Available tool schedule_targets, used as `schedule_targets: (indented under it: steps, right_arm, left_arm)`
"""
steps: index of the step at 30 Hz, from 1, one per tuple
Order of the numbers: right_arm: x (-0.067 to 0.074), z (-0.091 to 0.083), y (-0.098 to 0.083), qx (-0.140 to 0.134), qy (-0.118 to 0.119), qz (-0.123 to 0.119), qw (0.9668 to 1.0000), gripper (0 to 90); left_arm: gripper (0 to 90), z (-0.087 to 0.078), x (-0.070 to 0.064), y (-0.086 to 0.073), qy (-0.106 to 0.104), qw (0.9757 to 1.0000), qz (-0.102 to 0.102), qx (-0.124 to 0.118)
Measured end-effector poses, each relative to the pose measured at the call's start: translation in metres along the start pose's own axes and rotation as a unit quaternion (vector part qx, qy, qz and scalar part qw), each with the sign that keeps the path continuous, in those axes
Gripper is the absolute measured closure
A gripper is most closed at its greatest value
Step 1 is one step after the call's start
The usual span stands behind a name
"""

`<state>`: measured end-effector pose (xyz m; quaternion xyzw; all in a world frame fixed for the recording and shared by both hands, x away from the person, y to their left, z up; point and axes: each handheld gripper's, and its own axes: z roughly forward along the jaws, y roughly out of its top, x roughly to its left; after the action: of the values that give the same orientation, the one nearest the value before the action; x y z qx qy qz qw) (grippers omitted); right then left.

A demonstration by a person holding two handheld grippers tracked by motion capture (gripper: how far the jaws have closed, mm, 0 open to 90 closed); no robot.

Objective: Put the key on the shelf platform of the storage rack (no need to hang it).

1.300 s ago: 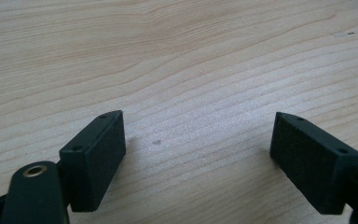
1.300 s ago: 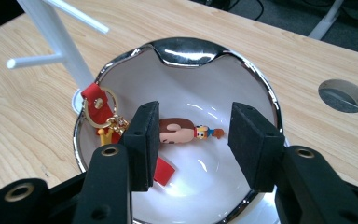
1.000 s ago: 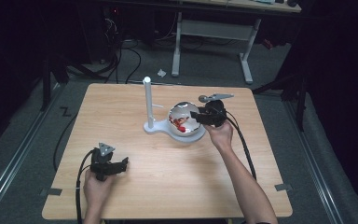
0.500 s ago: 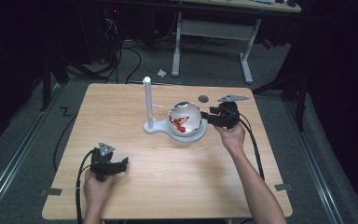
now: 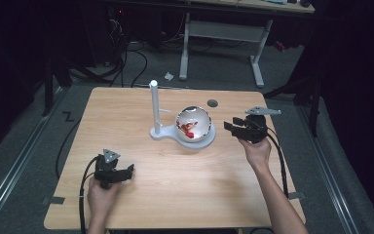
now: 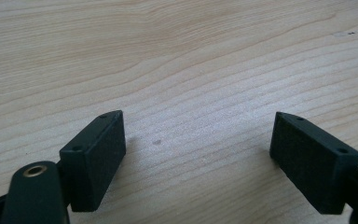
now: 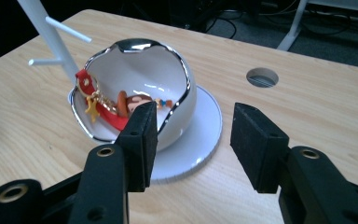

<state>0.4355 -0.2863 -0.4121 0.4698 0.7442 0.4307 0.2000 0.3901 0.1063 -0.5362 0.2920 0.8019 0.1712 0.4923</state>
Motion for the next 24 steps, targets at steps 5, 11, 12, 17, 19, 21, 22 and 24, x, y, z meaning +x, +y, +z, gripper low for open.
schedule_targets:
  steps: [5,11,12,17,19,21,22,24]
  right_arm:
    - [0.001,-0.014,-0.004,-0.01,0.0,-0.008,0.9999,51.8]
    - [0.002,-0.029,-0.016,-0.016,-0.003,-0.001,0.9999,51.7]
    - [0.002,-0.031,-0.018,-0.013,-0.005,-0.003,0.9999,51.6]
    - [0.004,-0.043,-0.029,-0.024,-0.004,-0.003,0.9997,51.4]
    - [0.005,-0.046,-0.033,-0.026,-0.003,-0.002,0.9996,51.4]
    - [0.005,-0.048,-0.037,-0.028,-0.001,0.0,0.9996,51.4]
    - [0.005,-0.049,-0.039,-0.029,0.0,0.001,0.9996,51.4]
    - [0.006,-0.052,-0.043,-0.03,0.002,0.002,0.9995,51.3]
  left_arm:
    - [18.7,0.0,0.0,0.0,0.0,1.0,0.0,0.0]
    - [18.6,0.0,0.0,0.0,0.0,1.0,-0.001,0.0]
    - [18.6,0.0,0.0,0.0,0.0,1.0,0.0,0.0]
    - [18.6,0.0,0.0,0.0,0.001,1.0,-0.001,0.0]
    - [18.6,0.0,0.0,0.0,0.0,1.0,-0.001,0.0]
    - [18.7,0.0,0.0,0.0,0.0,1.0,0.0,0.0]
    - [18.7,0.0,0.0,0.0,0.0,1.0,-0.001,0.0]
    - [18.6,0.0,0.0,0.0,0.001,1.0,-0.001,0.0]
